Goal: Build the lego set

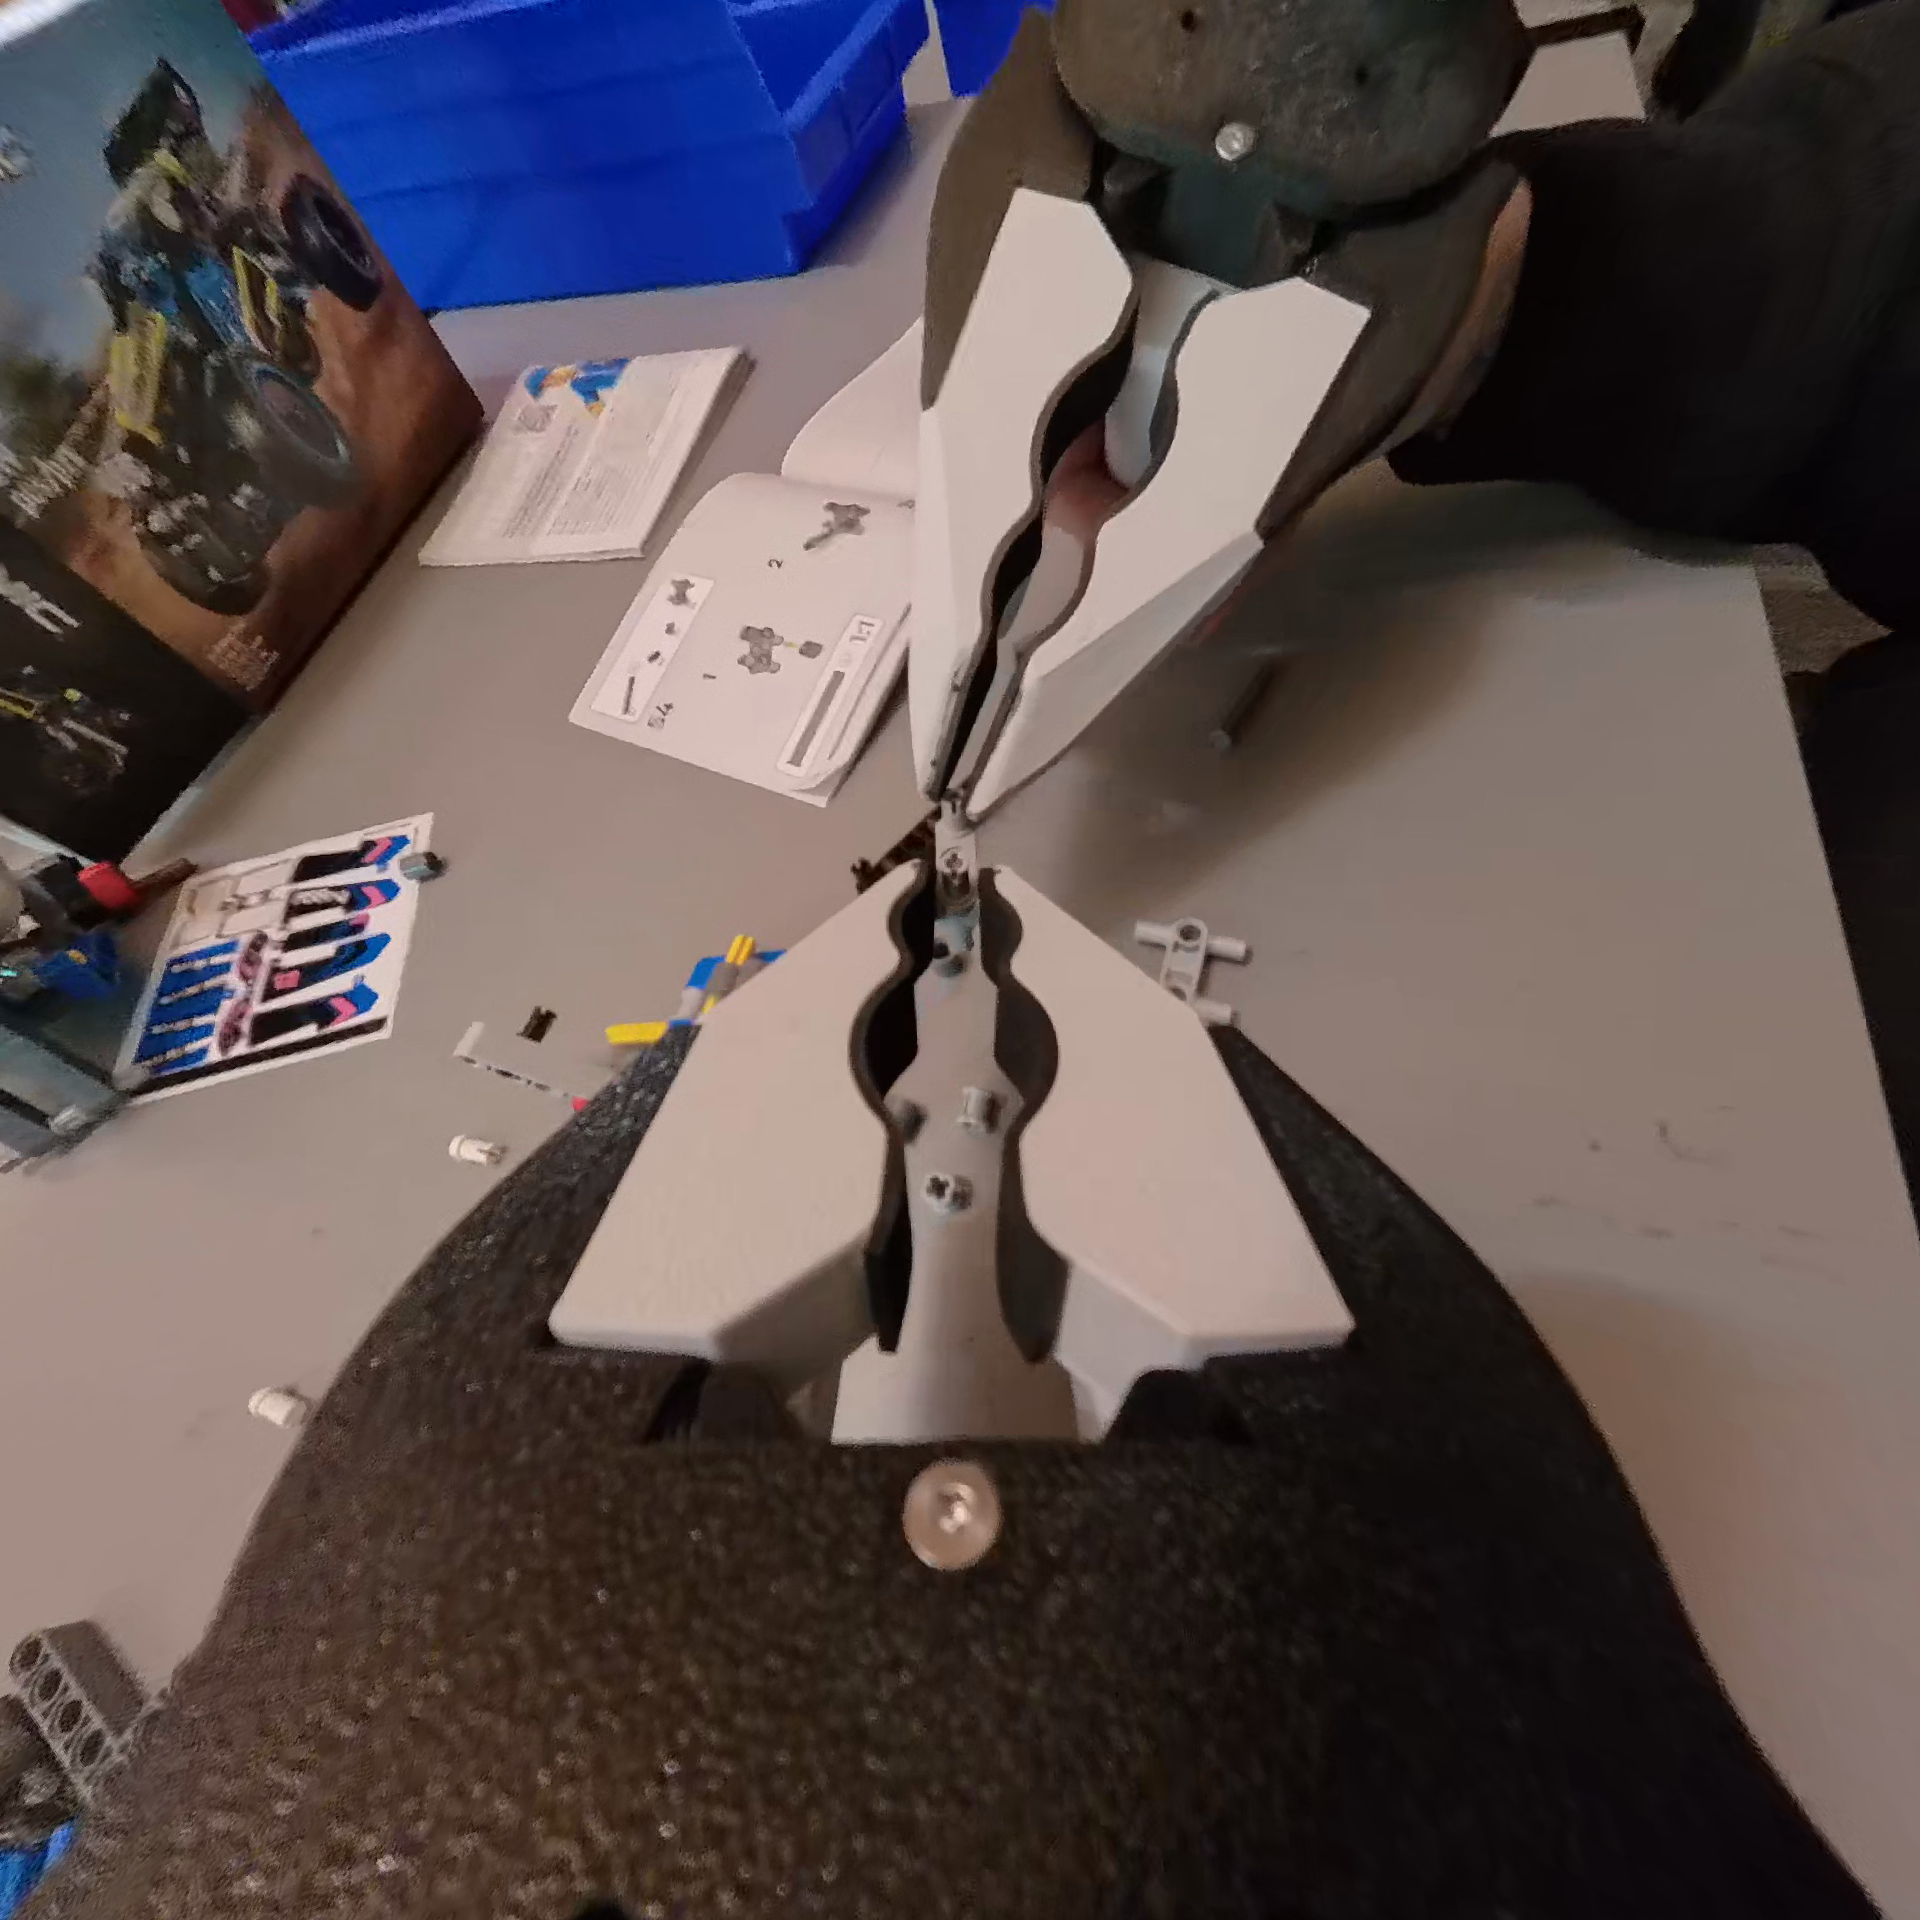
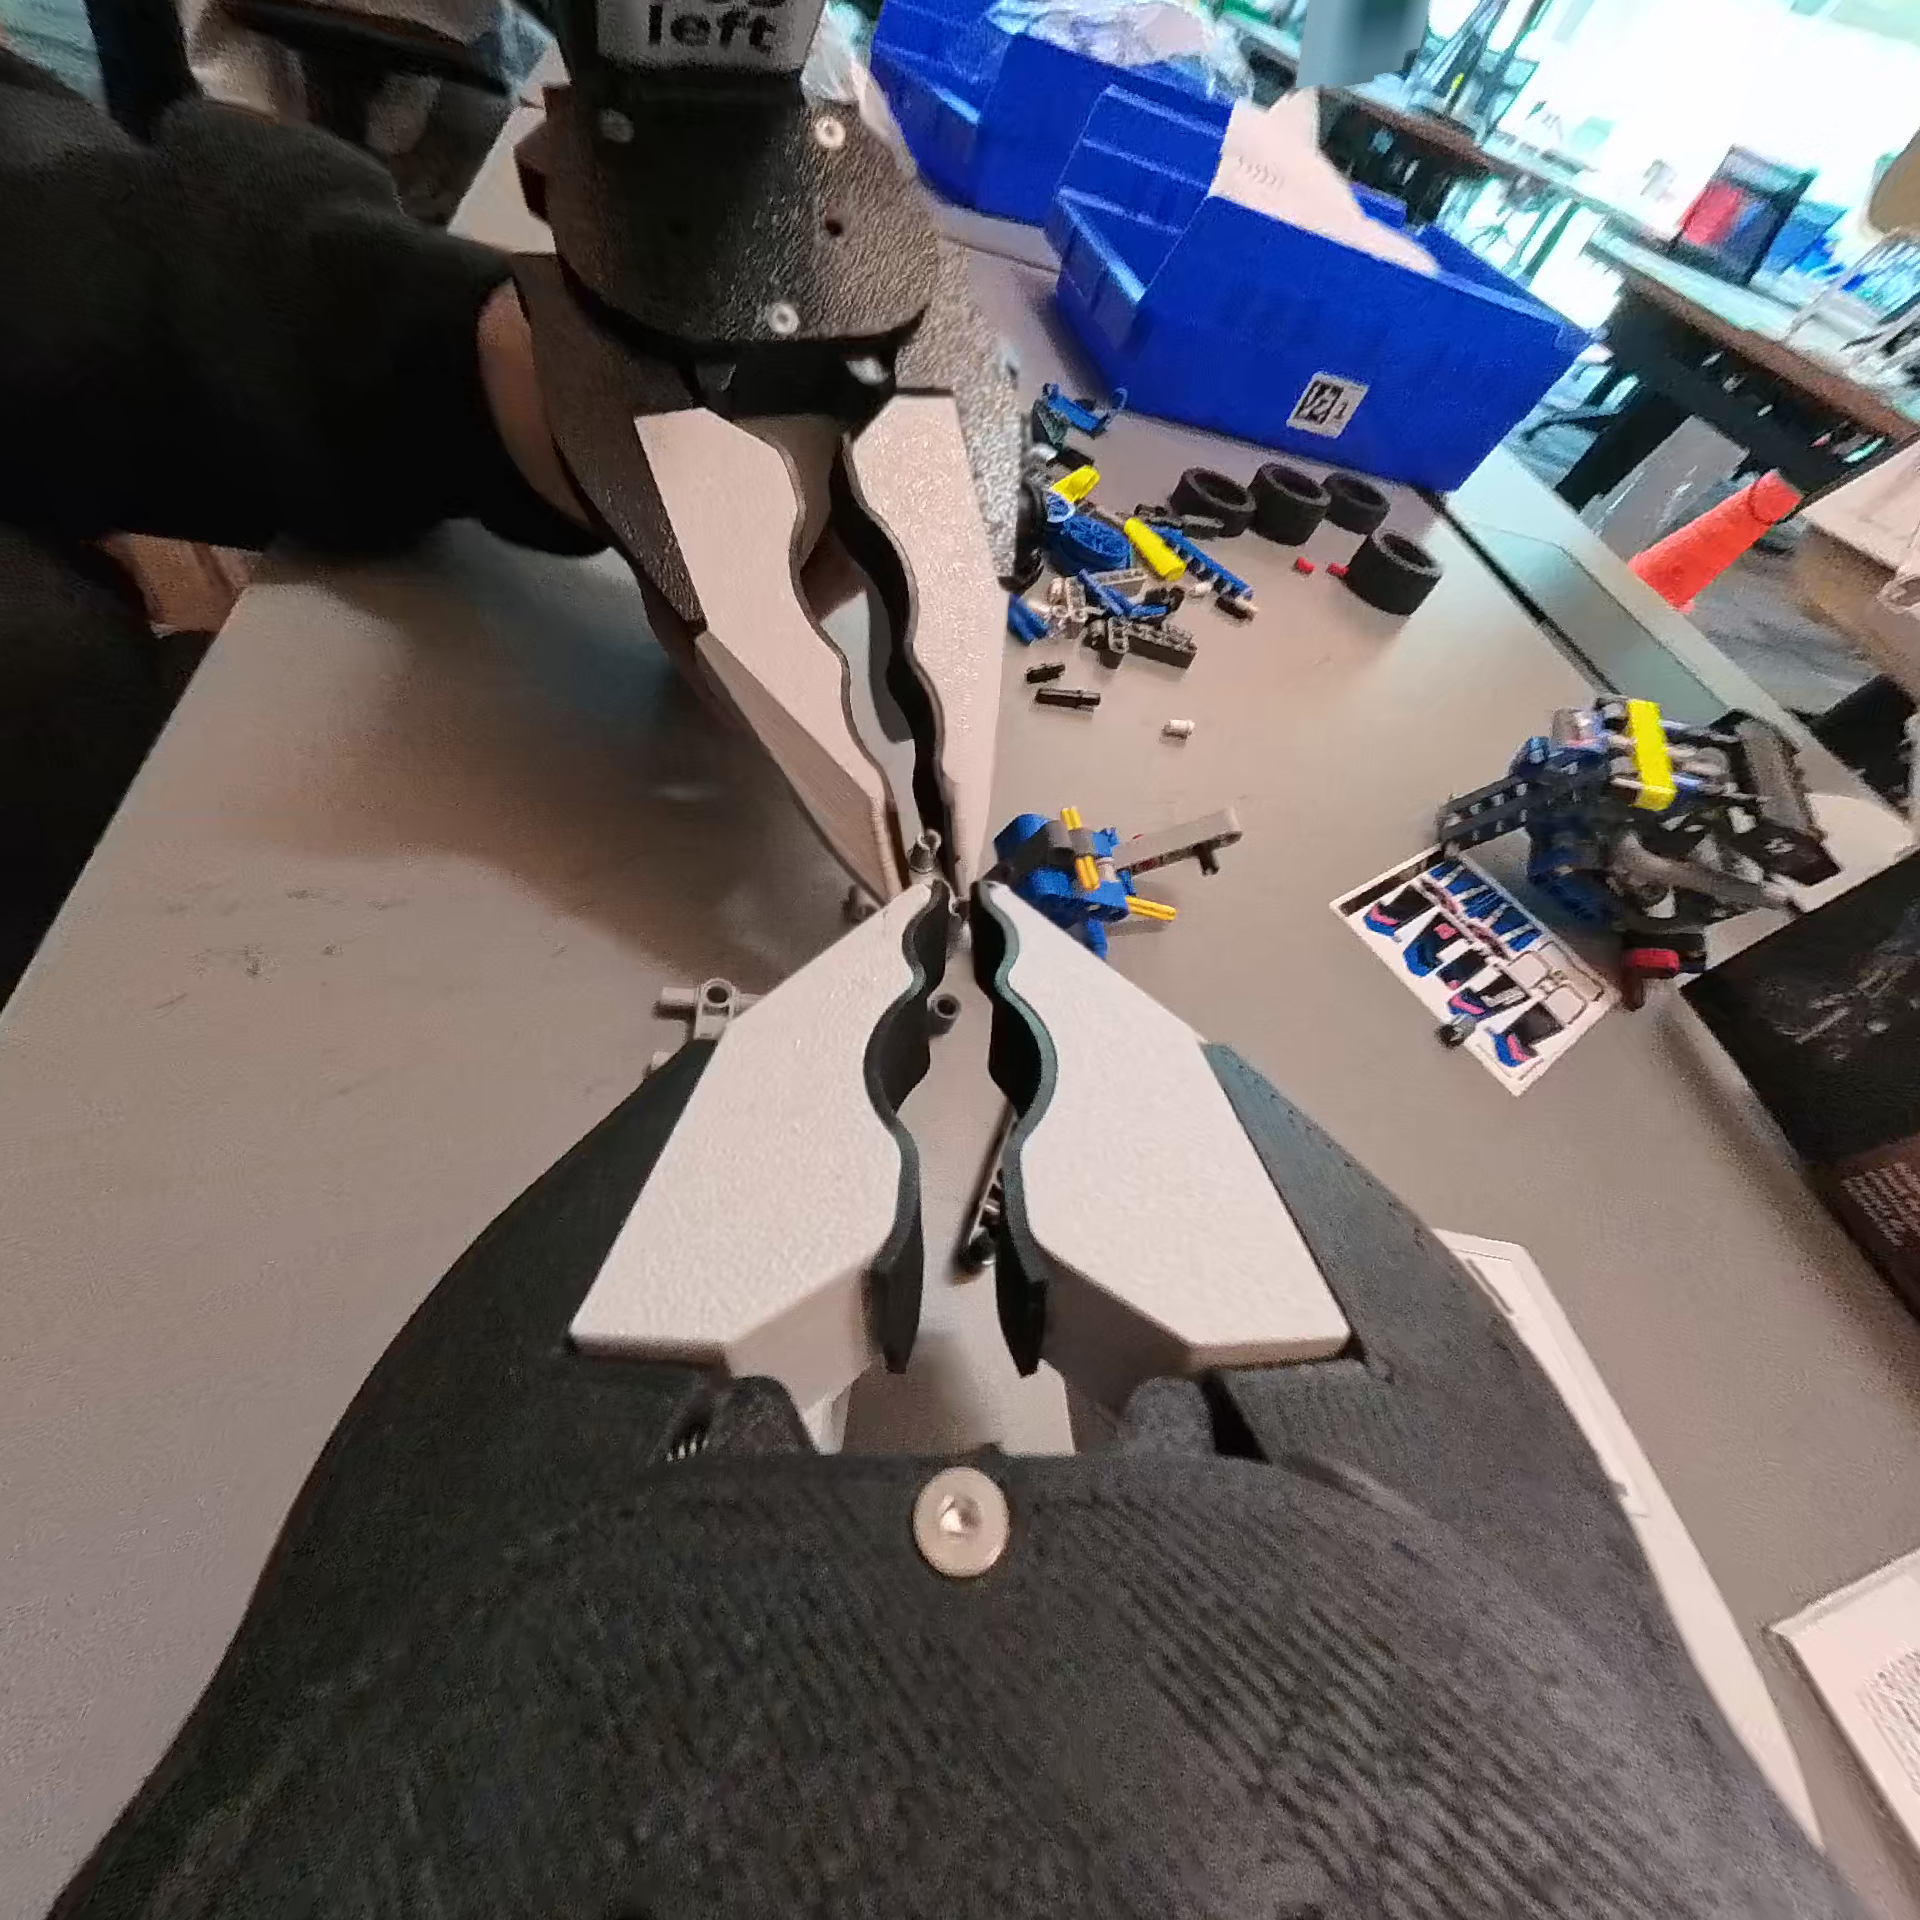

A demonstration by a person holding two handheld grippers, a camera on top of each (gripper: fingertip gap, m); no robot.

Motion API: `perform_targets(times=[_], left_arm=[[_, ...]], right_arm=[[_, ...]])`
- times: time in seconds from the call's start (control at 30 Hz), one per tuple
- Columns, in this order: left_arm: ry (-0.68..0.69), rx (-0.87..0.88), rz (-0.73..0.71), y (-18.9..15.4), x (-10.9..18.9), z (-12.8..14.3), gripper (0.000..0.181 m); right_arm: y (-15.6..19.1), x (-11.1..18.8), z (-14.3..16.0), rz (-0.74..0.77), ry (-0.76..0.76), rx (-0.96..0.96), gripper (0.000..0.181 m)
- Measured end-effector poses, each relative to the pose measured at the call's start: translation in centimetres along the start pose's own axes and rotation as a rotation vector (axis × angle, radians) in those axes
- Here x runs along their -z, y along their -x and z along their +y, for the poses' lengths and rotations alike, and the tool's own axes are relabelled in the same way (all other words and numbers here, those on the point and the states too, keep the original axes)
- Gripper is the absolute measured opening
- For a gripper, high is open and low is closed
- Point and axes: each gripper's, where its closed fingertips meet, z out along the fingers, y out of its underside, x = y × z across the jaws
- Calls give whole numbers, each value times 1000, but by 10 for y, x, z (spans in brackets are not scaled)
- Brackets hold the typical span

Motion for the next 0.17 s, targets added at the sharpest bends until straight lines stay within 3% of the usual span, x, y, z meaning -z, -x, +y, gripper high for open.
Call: perform_targets(times=[0.17], left_arm=[[77, 43, -4, 4, -5, 14, 5]], right_arm=[[-2, -10, 13, -11, 93, -30, 2]])
